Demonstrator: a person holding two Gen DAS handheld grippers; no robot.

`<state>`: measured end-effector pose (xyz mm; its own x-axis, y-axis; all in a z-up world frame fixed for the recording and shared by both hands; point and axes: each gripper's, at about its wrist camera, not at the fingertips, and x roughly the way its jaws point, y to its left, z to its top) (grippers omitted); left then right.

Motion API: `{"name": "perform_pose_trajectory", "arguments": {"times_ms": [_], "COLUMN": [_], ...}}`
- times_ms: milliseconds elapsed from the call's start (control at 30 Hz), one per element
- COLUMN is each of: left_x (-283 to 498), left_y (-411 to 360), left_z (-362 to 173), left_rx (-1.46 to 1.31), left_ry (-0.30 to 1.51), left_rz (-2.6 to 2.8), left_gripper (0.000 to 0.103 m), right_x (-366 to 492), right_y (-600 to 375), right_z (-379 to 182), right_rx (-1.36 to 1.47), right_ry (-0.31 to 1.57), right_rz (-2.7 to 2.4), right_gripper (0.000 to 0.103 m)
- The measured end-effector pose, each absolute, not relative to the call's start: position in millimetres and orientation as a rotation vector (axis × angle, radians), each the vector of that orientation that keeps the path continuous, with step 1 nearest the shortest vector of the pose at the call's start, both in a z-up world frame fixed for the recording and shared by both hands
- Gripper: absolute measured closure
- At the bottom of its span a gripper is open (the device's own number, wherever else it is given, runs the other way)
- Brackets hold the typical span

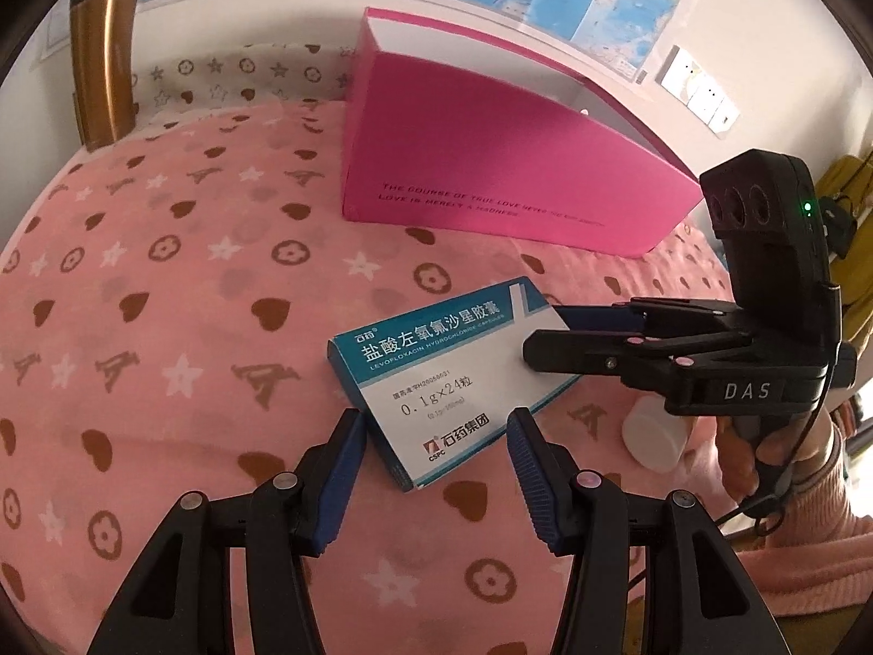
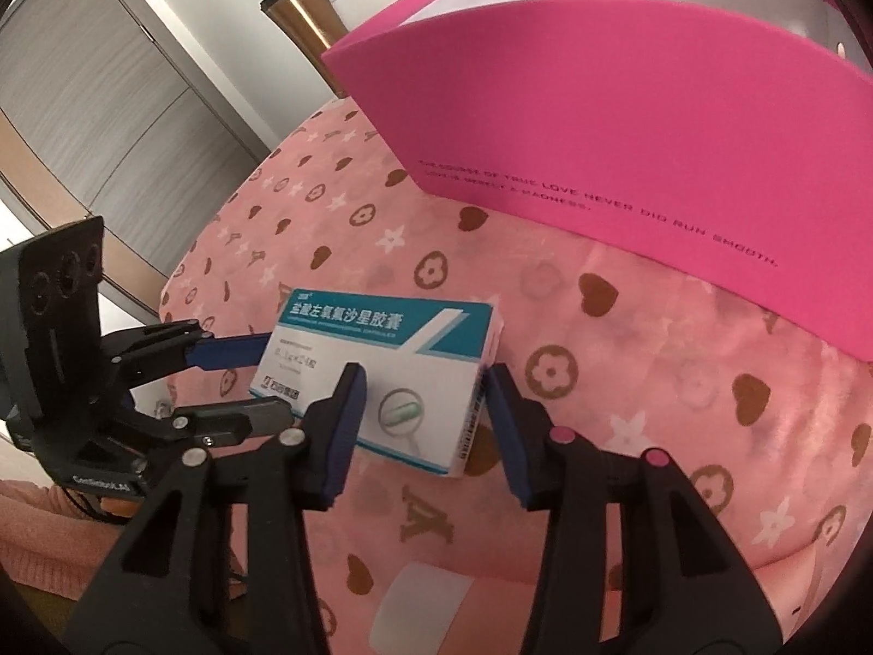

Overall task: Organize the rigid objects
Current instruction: 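Lower the left tool to the white-and-teal medicine box and grasp it, then lift the medicine box with the left tool and carry it over the magenta box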

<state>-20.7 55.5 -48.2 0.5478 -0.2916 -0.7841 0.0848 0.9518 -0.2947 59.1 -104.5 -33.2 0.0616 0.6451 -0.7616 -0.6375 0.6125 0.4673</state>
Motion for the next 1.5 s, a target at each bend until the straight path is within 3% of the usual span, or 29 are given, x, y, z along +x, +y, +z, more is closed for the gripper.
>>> {"name": "perform_pose_trajectory", "arguments": {"times_ms": [1500], "left_x": [46.5], "left_y": [37.1], "left_z": [65.0], "left_rx": [-0.100], "left_ry": [0.695], "left_rz": [-0.282], "left_gripper": [0.049], "right_x": [104.1], "right_y": [-145.6], "right_z": [75.3], "right_rx": [0.076], "right_ry": [0.868], "right_rz": [0.881], "right_gripper": [0.055]}}
